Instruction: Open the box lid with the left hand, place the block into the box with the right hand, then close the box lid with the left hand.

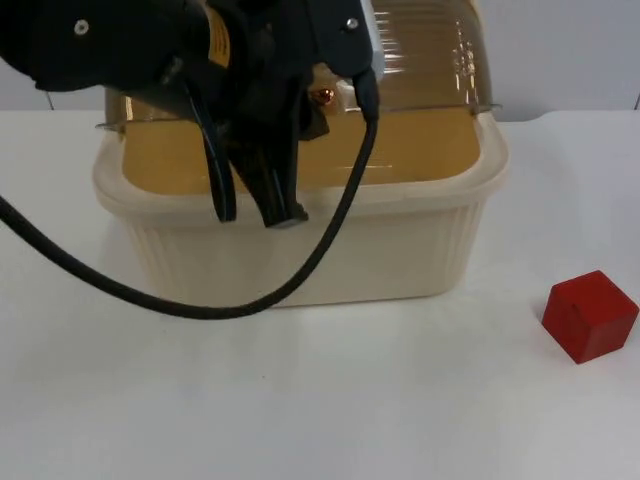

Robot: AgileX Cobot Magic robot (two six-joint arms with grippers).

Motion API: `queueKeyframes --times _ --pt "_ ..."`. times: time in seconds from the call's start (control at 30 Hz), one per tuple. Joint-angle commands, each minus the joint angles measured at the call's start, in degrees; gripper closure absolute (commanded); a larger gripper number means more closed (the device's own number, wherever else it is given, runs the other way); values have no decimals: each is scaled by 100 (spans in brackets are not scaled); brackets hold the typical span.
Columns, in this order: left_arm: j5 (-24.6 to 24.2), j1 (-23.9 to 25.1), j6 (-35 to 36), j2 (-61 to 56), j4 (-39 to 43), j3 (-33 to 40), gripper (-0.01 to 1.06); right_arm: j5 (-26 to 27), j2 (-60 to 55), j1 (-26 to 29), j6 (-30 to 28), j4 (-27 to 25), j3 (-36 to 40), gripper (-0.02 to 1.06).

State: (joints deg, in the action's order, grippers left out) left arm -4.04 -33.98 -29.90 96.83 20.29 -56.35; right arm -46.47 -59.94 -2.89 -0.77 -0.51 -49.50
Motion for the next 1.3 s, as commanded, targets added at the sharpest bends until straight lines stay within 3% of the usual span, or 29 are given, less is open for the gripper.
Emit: queueKeyframes --times 0.0,0.43,0.77,1.0,1.27 --pt "-42 8 16 -48 72 -130 105 85 18 40 -8 -3 -45 -1" --pt "-175 36 16 -51 605 -555 105 85 18 40 -8 -3 -45 -1" --pt "-157 642 40 -19 620 -917 105 85 18 40 -8 -3 -45 -1" --pt "289 951 40 -5 607 -1025 105 85 18 40 -8 -3 -45 -1" --pt "271 981 54 -82 434 -1025 105 85 18 40 -8 -14 -45 -1"
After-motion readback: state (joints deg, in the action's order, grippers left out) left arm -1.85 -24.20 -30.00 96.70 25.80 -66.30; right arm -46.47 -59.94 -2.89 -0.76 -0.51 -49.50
